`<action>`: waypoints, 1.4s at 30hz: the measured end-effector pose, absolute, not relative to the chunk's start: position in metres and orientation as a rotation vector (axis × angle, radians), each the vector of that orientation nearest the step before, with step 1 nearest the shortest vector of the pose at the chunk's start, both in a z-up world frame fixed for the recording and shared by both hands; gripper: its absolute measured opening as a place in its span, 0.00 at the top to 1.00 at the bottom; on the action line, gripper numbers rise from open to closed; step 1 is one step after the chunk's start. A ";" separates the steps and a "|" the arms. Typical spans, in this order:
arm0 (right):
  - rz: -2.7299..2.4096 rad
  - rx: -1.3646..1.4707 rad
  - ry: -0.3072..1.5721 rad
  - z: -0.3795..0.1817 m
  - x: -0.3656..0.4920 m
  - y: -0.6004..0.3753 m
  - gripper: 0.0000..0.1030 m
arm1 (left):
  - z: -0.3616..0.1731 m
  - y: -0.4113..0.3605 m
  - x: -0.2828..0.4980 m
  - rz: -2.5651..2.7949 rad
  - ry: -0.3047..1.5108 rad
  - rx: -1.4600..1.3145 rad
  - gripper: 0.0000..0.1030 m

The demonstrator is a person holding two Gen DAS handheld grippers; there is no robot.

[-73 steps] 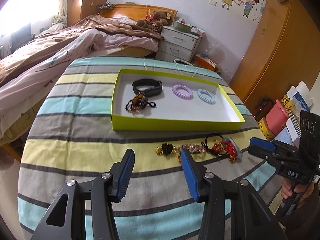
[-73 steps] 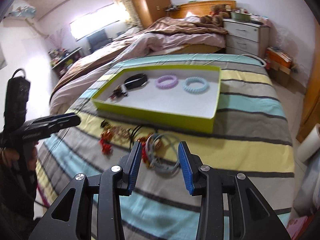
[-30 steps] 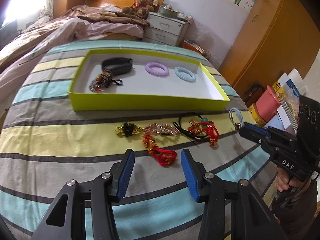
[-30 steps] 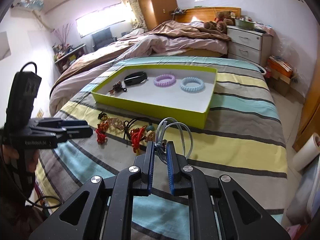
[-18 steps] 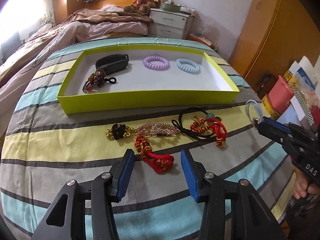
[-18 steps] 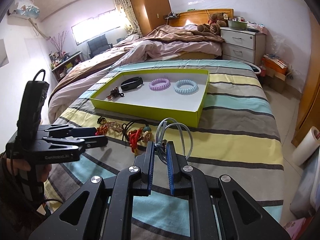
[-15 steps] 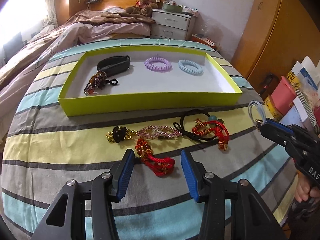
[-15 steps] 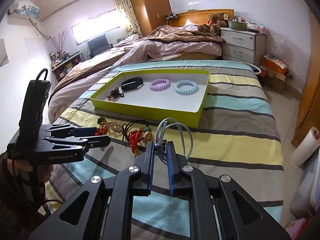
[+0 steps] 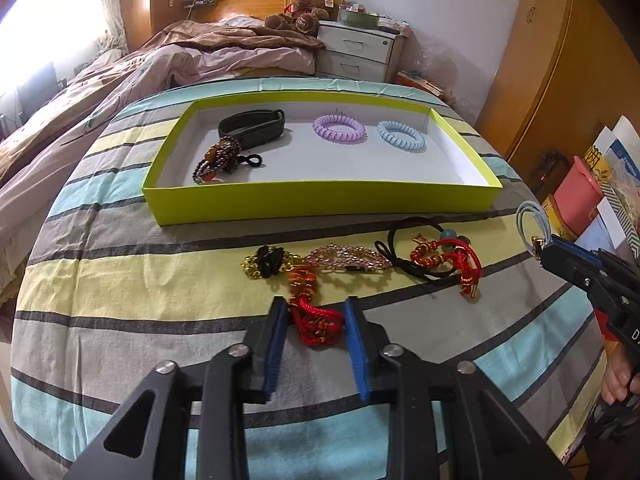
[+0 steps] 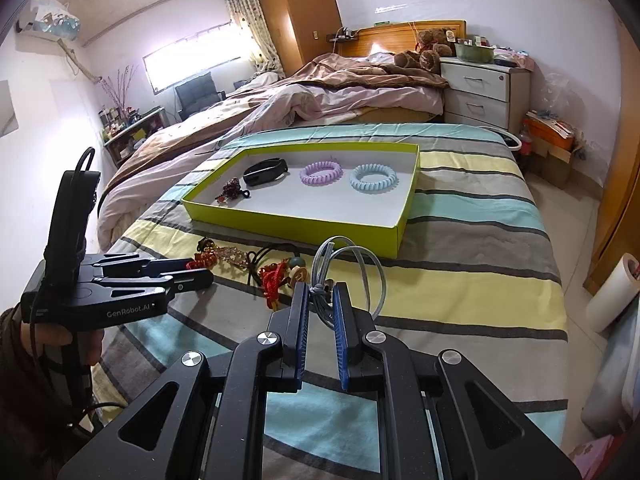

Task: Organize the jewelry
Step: 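Grasp the red knotted ornament with the left tool while the right tool holds the grey cord, then carry the grey cord and red ornament over the yellow-green box with both tools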

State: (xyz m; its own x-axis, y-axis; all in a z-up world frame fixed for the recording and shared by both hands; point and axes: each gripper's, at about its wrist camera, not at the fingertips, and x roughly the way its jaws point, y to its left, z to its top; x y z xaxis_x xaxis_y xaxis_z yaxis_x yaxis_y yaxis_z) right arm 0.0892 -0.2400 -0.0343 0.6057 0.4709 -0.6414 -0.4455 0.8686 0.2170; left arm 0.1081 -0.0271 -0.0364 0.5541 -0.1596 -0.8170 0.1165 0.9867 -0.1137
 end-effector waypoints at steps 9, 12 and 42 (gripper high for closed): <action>0.528 0.042 0.750 -0.034 0.089 -0.238 0.88 | -0.035 -0.013 0.103 -0.182 0.966 -0.079 0.78; 0.525 0.044 0.750 -0.034 0.089 -0.237 0.88 | -0.032 -0.009 0.101 -0.187 0.953 -0.091 0.78; 0.466 -0.008 0.699 0.007 0.136 -0.214 0.88 | 0.024 -0.011 0.155 -0.258 0.845 -0.060 0.78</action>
State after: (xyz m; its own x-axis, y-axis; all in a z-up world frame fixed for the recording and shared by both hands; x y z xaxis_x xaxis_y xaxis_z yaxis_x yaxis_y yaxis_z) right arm 0.1361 -0.2139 0.0071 0.6672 0.4103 -0.6217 -0.4156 0.8977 0.1465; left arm 0.1548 -0.0113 0.0238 0.6344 -0.2492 -0.7318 0.2013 0.9672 -0.1548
